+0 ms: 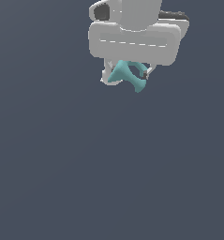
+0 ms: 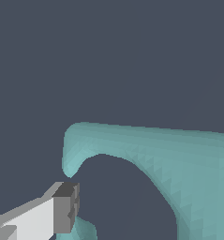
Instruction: Pick up the object and move it to a goal position.
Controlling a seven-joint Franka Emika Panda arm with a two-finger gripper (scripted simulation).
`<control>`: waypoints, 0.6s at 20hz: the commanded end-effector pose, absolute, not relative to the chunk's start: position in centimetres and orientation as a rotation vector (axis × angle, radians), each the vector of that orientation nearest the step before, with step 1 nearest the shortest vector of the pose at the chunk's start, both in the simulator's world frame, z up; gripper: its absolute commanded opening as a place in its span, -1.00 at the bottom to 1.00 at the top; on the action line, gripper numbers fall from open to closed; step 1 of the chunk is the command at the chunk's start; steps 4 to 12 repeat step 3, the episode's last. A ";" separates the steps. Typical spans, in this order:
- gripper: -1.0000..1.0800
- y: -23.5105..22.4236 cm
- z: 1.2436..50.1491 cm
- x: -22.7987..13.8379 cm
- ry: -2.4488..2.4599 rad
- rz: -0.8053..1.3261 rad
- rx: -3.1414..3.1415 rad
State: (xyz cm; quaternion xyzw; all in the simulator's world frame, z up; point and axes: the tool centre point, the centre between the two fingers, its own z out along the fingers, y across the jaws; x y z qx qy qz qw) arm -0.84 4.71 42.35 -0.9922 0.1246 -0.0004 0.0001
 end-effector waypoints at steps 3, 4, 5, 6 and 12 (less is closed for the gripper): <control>-1.00 4.7 42.2 -0.8 0.391 0.000 -3.117; -1.00 4.7 42.2 -0.8 0.391 0.000 -3.117; -1.00 4.7 42.2 -0.8 0.391 0.000 -3.117; -1.00 4.7 42.2 -0.8 0.391 0.000 -3.117; -1.00 4.7 42.2 -0.8 0.391 0.000 -3.117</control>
